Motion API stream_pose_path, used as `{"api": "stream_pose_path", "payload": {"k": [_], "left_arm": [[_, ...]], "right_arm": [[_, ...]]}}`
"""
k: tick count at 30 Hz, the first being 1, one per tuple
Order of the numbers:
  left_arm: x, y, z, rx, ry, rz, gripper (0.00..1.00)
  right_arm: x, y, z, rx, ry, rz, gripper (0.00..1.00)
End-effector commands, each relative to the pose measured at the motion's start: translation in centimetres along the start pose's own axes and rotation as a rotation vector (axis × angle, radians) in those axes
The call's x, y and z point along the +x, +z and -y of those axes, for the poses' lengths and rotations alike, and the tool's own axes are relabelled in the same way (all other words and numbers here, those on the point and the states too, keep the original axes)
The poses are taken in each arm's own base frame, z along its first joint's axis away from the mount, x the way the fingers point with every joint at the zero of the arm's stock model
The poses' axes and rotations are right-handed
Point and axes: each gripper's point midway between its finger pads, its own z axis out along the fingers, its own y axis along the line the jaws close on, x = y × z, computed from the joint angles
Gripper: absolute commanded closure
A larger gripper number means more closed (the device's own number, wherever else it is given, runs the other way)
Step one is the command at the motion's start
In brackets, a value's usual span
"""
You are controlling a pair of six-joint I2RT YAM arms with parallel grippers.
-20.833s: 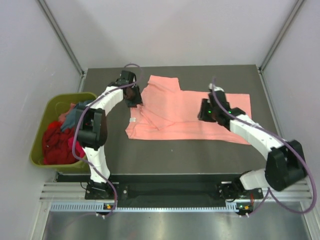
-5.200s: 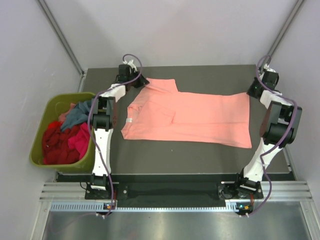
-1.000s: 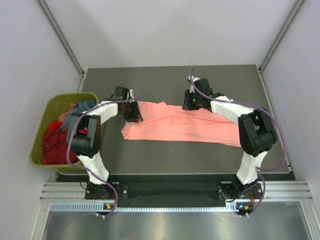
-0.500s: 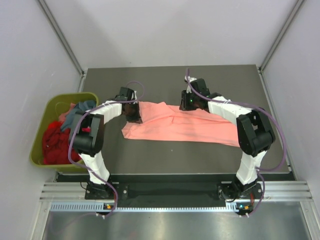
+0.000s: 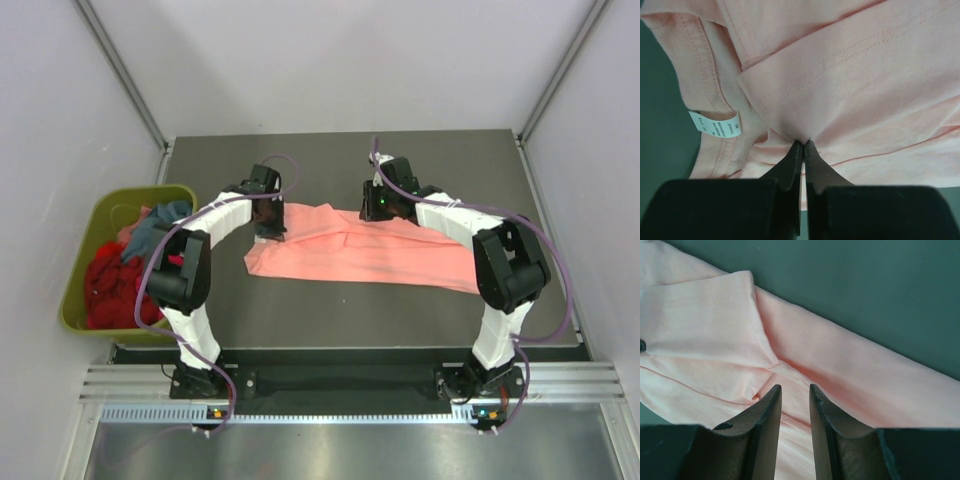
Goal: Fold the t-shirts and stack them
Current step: Fold the tshirt
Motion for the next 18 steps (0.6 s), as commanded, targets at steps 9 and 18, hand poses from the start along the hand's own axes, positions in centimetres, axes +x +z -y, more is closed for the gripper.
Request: {"api": "stream_pose_path", "payload": {"k": [9,18], "left_arm": [[-0.8,-1.2,-0.7,-0.057,0.012,0.025,0.74],[-0.1,-1.3,-3.4,-0.151,-0.024,0.014,0.7]], "right_arm": [[-1.6,-0.6,-1.0,-0.011,-0.038,0.058,0.7],[-1.4,-0.9,-0.3,0.019,-0.057,0.056,0.7]]}}
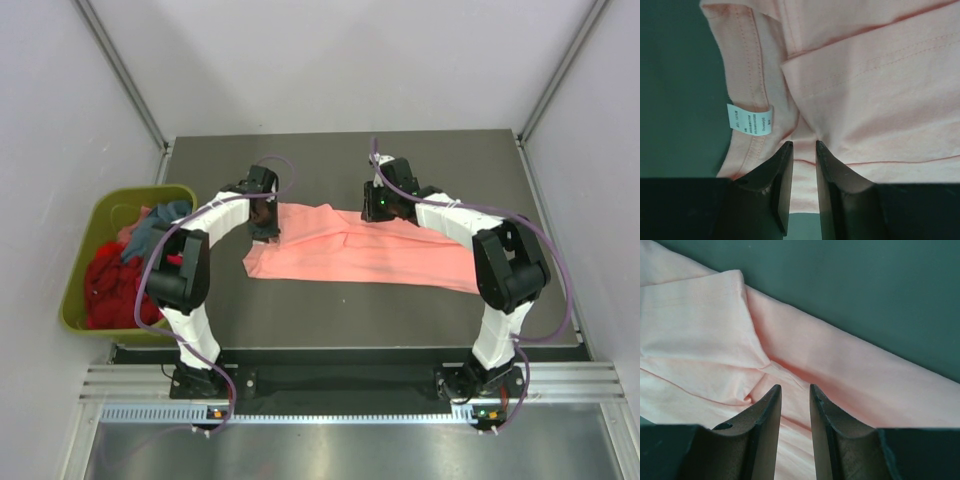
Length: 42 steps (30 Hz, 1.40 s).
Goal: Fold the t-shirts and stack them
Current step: Fold the tshirt
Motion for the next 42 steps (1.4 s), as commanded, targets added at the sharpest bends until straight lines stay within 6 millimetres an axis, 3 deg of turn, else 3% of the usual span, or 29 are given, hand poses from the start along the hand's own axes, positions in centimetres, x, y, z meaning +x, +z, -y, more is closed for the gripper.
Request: {"api": "stream_pose_path", "payload": {"k": [1,7,11,18,29,36,42], "left_arm": [[-0.5,-1.0,-0.7,-0.021,-0.02,0.025,0.69],[-1.4,-2.9,2.1,0.137,-0.04,0.064,0.65],[-1.1,-2.5,2.8,0.173,-0.046,0.047,0.65],[0.2,-0.6,2.2,0.145,-0.057,0.001,0.67],[0.2,0.8,2.2,0.14,-0.054,-0.005,0.73],[-0.5,0.3,2.0,0.126,-0.051,0.014,0.89],[-1.1,-0.6,2.3,0.129,-0.046,0.03,0.87]], "right_arm": [[-1.5,-1.0,-0.9,-0.007,-0.039,0.057,0.7],[-1.2,-1.0,-0.8,-0.005,-0.041,0.051,0.7],[-1.4,-1.1,-0.8,-0.005,-0.039,0.056,0.7],[-1.5,-1.4,-1.0,-0.009,-0.041,0.059,0.7],[-1.5,-1.3,-0.8,-0.001,-0.044,0.058,0.7],[-1.5,-1.2,-0.6,0.007,-0.043,0.058,0.7],[-1.3,-1.0,-0.6,0.006,-0.038,0.054,0.7]]}}
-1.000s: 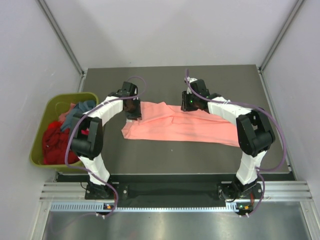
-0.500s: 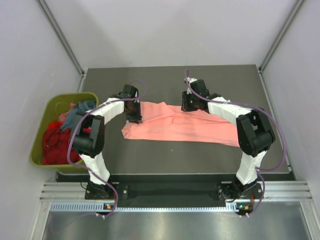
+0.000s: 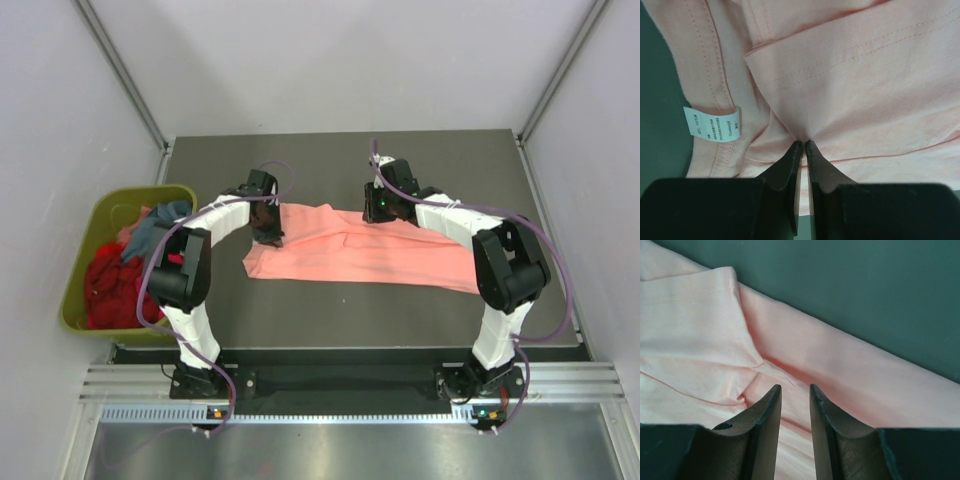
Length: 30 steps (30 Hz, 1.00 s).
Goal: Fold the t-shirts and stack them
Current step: Fold the tshirt
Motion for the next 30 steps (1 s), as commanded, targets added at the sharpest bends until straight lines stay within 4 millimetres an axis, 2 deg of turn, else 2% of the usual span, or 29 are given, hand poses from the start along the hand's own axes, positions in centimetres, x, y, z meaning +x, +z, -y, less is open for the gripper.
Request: {"api": "stream_pose_path", "payload": {"k": [1,6,10,13,14,15,19,24,30], "left_arm": [[-2.5,-1.7,1.0,0.016,0.015,0.081,0.86],[-2.7,-1.9,1.2,0.023,0.016,0.083,0.85],[-2.6,-1.7,1.4,0.028,0.019,0.078,0.97],[-2.5,-1.7,1.2,0.017,0.019,0.077,0.99],[-2.3,-1.6,1.0,0.006,0.018,0.07,0.97],[-2.3,-1.6,0.8,-0.003,0.017,0.07,0.86],[-2.3,-1.7,0.3,-0.027,0.023,0.084,0.78],[-3.3,-1.8,0.4,-0.01,0.037,0.095,0.74],[-2.8,-1.1,1.3,0.046,0.028,0.063,0.73]], "right_arm": [[-1.6,-1.1,-1.1,-0.015,-0.02,0.056,0.7],[-1.4,-1.0,-1.0,-0.016,-0.021,0.053,0.7],[-1.4,-1.0,-1.0,-0.016,-0.019,0.053,0.7],[-1.2,-1.0,-1.0,-0.014,-0.019,0.052,0.7],[-1.3,-1.0,-0.9,-0.013,-0.018,0.052,0.7],[-1.2,-1.0,-1.0,-0.014,-0.021,0.052,0.7],[-1.2,-1.0,-1.0,-0.015,-0.019,0.05,0.7],[-2.0,-0.9,-1.3,-0.028,-0.03,0.062,0.7],[-2.3,-0.5,-1.5,-0.036,-0.035,0.058,0.7]]}}
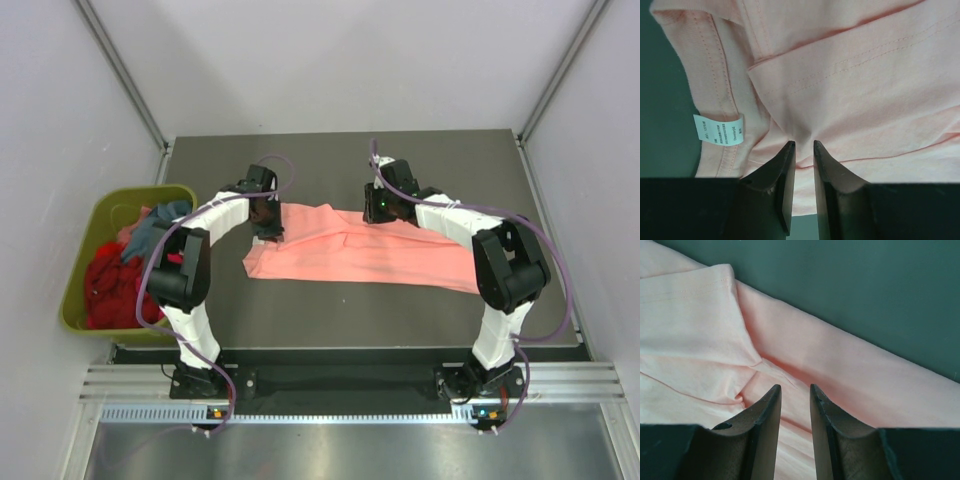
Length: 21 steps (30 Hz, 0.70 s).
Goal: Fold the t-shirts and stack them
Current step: Fold the tshirt
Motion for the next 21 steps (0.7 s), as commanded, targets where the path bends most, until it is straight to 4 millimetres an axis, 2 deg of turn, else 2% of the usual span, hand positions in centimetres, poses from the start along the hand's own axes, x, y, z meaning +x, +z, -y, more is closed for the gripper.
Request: {"api": "stream_pose_path", "payload": {"k": [1,7,14,21], "left_arm": [[-1.2,-0.2,0.9,0.042,0.006,0.025,0.73],[-0.5,0.4,-0.4,-0.014,0.004,0.009,0.73],[-0.4,0.7,-0.9,-0.039,0.003,0.012,0.73],[-0.4,1.4,-0.2,0.001,0.014,0.013,0.77]], "right_arm": [[-2.5,-0.5,-1.7,-0.041,-0.024,0.063,0.69],[-2.2,-0.5,-1.6,-0.041,-0.023,0.061,0.69],[-2.3,-0.6,-1.7,-0.041,-0.021,0.062,0.69],[-2.6,-1.0,-1.7,-0.041,-0.023,0.069,0.69]]}}
